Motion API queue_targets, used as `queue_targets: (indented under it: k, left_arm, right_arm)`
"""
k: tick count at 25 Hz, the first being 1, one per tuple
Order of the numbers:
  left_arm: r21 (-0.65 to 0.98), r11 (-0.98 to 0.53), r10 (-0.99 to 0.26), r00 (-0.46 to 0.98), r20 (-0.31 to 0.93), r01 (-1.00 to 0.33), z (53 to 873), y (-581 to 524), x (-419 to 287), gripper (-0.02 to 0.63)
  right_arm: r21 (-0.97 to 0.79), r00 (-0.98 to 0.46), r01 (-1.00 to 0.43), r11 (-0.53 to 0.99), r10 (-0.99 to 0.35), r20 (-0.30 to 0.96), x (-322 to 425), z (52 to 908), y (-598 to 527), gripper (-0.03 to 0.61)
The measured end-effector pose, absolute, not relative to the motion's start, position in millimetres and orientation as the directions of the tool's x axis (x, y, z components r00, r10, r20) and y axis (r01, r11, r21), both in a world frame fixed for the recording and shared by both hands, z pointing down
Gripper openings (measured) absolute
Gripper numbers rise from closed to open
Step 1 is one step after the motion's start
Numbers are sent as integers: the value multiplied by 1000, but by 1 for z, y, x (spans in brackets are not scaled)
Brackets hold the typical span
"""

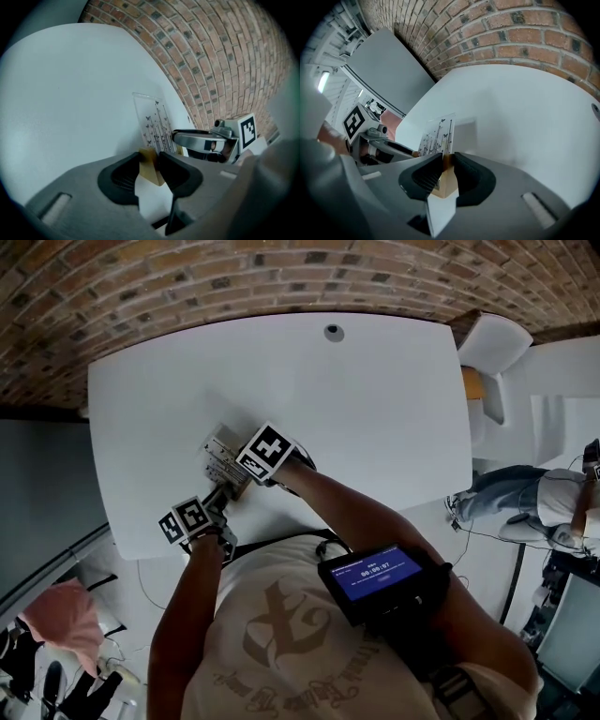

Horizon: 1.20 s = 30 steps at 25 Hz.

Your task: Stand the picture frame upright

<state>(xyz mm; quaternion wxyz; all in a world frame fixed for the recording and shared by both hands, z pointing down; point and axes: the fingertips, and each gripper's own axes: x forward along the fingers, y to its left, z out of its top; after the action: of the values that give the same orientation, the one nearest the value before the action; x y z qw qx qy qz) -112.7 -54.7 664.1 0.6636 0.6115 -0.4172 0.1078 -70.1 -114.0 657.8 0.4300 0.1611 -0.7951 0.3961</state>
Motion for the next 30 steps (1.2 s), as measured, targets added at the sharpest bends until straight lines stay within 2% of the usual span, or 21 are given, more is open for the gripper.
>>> queue_targets:
  k: [15, 30]
  left_arm:
    - [710, 48, -318, 663, 678, -702, 647, -61, -91, 129]
    - [622, -213, -302, 656, 692, -754, 625, -99, -63, 127]
  right_arm:
    - [-512, -644, -649, 563, -49, 763, -38, 638, -111, 80]
    - [-506, -690, -693, 514, -270, 672, -1, 613, -135, 78]
